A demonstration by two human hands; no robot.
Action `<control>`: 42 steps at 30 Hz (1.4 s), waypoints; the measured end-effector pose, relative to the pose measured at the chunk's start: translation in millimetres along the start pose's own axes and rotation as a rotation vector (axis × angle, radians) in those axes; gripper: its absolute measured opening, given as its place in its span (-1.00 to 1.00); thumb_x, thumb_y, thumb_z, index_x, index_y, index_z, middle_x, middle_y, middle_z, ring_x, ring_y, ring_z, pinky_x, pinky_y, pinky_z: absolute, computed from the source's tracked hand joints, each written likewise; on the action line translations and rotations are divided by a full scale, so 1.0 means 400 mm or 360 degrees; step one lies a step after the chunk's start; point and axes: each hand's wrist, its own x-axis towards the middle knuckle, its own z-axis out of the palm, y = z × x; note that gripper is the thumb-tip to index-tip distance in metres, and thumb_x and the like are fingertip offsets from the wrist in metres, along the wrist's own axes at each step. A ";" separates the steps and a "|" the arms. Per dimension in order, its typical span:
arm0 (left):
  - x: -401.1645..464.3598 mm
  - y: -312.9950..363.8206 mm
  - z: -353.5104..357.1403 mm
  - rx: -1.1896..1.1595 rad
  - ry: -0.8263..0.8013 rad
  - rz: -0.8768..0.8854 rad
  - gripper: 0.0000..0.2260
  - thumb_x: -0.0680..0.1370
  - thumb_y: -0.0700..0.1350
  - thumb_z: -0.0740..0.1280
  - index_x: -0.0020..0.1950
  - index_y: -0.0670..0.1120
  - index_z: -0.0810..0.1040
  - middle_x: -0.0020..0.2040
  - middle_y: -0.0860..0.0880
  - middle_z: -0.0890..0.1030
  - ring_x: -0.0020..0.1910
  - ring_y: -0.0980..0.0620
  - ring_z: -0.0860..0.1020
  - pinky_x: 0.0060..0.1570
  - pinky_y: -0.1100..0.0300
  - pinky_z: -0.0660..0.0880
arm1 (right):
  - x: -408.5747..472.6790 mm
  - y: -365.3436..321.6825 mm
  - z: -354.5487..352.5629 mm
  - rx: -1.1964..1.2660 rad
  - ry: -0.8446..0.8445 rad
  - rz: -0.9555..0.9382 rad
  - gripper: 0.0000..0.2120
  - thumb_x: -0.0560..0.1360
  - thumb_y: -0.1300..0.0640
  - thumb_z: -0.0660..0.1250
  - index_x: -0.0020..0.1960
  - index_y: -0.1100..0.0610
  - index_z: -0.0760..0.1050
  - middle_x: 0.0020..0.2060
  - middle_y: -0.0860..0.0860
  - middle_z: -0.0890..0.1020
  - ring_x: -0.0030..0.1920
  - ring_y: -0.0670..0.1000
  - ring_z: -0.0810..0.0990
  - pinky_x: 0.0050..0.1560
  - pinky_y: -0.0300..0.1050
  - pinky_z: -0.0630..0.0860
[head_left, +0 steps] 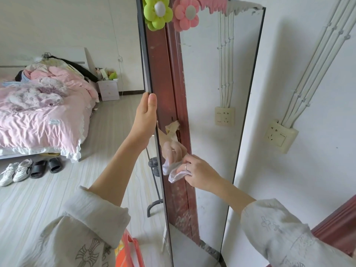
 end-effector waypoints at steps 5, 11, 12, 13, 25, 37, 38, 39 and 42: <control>-0.009 0.008 0.003 0.0005 -0.0007 0.0018 -0.71 0.66 -0.08 -0.02 -0.28 -0.03 0.16 -0.32 0.07 0.15 -0.45 0.24 0.20 -0.39 0.50 0.24 | 0.040 -0.050 -0.119 0.0144 0.0319 0.0043 -0.70 0.38 0.13 0.16 -0.09 0.22 0.62 -0.16 0.09 0.58 -0.20 -0.05 0.46 -0.20 -0.17 0.50; -0.006 0.001 0.002 -0.0071 -0.0005 -0.0028 -0.70 0.65 -0.05 -0.01 -0.29 -0.01 0.18 -0.33 0.09 0.16 -0.39 0.20 0.18 -0.31 0.38 0.23 | 0.125 -0.106 -0.153 0.0177 0.0796 -0.0046 -0.74 0.43 0.30 0.21 0.08 0.27 0.55 -0.11 0.15 0.54 -0.12 0.10 0.54 -0.10 -0.15 0.50; -0.006 0.000 0.002 -0.0035 -0.0001 -0.0021 -0.70 0.65 -0.05 -0.01 -0.28 -0.01 0.17 -0.33 0.09 0.16 -0.41 0.21 0.18 -0.34 0.41 0.23 | 0.124 -0.112 -0.127 0.0131 0.0771 -0.0119 -0.75 0.43 0.32 0.22 0.06 0.26 0.56 -0.12 0.15 0.55 -0.11 0.10 0.54 -0.09 -0.13 0.52; -0.006 0.000 0.003 -0.0008 0.0010 -0.0017 -0.70 0.65 -0.05 -0.02 -0.28 -0.02 0.17 -0.33 0.08 0.16 -0.42 0.21 0.18 -0.37 0.44 0.23 | 0.115 -0.117 -0.099 0.0098 0.0713 -0.0200 -0.76 0.42 0.34 0.22 0.03 0.25 0.56 -0.12 0.14 0.55 -0.10 0.08 0.53 -0.08 -0.13 0.54; -0.017 0.012 0.008 0.0018 0.0038 -0.0080 -0.64 0.66 -0.04 -0.03 0.13 -0.31 0.36 0.12 -0.34 0.43 0.15 -0.10 0.44 0.21 0.05 0.37 | -0.020 -0.036 0.033 -0.0062 -0.0257 -0.0231 -0.86 0.36 0.30 0.28 -0.16 0.31 0.59 -0.21 0.15 0.55 -0.22 0.15 0.56 -0.24 0.03 0.58; -0.048 -0.039 0.025 -0.0023 0.0019 -0.0031 -0.75 0.65 -0.09 0.00 -0.24 -0.04 0.20 -0.30 0.08 0.19 -0.42 0.26 0.24 -0.35 0.49 0.25 | 0.096 0.058 -0.169 -0.0028 0.1004 0.0122 -0.70 0.40 0.20 0.13 -0.05 0.18 0.61 -0.15 0.17 0.53 -0.11 0.19 0.53 -0.20 -0.08 0.52; -0.047 -0.042 0.024 -0.0023 0.0026 -0.0039 -0.74 0.65 -0.09 0.00 -0.24 -0.04 0.19 -0.30 0.08 0.18 -0.42 0.26 0.23 -0.35 0.49 0.25 | 0.095 0.050 -0.148 -0.0008 0.1013 0.0113 -0.73 0.41 0.19 0.16 -0.06 0.18 0.62 -0.16 0.16 0.53 -0.12 0.16 0.52 -0.18 -0.13 0.49; -0.045 -0.044 0.024 -0.0022 0.0036 -0.0043 -0.74 0.65 -0.10 0.00 -0.24 -0.04 0.19 -0.30 0.08 0.18 -0.42 0.26 0.22 -0.36 0.49 0.24 | 0.087 0.043 -0.118 0.0011 0.1014 0.0098 -0.78 0.42 0.20 0.20 -0.09 0.17 0.62 -0.16 0.15 0.54 -0.13 0.13 0.51 -0.15 -0.22 0.44; -0.041 -0.048 0.025 -0.0006 0.0080 -0.0027 -0.73 0.65 -0.10 0.00 -0.26 -0.03 0.18 -0.31 0.08 0.17 -0.43 0.24 0.21 -0.36 0.47 0.24 | 0.036 0.055 0.000 -0.0028 0.0930 0.0086 -0.91 0.35 0.31 0.41 -0.17 0.16 0.60 -0.11 0.11 0.53 -0.07 0.05 0.44 -0.05 -0.32 0.39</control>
